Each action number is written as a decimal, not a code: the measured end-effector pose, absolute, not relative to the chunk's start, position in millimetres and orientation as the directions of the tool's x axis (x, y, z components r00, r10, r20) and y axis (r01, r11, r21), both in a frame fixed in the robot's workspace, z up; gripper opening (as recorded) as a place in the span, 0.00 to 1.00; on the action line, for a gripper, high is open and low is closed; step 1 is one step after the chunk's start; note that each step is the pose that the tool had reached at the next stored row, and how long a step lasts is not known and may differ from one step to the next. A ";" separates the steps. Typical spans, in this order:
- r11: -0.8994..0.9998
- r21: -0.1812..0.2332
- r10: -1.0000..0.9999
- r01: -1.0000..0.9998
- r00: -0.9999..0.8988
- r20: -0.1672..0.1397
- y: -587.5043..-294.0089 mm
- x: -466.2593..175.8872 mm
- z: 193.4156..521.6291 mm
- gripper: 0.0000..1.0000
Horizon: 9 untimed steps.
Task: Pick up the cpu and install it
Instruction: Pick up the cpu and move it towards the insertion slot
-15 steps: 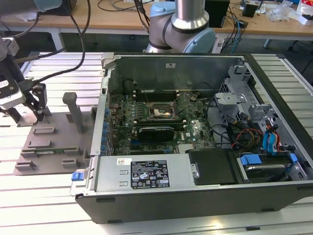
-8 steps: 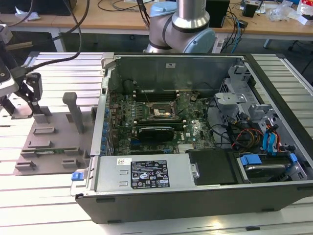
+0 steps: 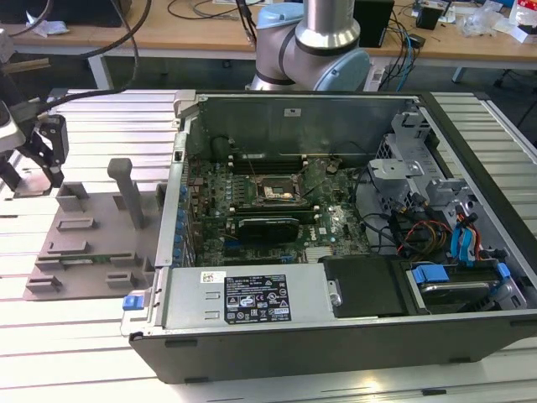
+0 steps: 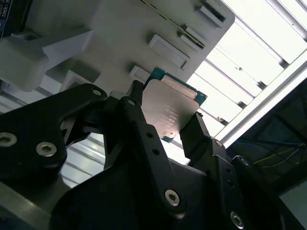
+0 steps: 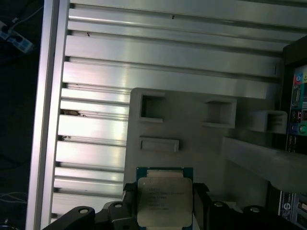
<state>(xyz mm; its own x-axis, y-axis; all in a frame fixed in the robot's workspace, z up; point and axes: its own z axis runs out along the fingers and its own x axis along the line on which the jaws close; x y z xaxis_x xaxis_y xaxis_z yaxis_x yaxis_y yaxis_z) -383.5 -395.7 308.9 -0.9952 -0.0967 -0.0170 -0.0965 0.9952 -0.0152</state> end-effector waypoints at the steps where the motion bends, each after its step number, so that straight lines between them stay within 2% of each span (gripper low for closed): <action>1: 0.995 -0.015 -0.097 -0.096 -0.995 -0.017 -395.7 -383.5 312.7 0.55; 9: 0.995 -0.015 -0.097 -0.096 -0.995 -0.017 -395.7 -383.5 334.8 0.55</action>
<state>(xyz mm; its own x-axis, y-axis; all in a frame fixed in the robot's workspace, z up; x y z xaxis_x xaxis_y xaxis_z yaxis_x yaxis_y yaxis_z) -383.5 -395.7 334.8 -0.9952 -0.0967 -0.0169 -0.0965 0.9952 -0.0152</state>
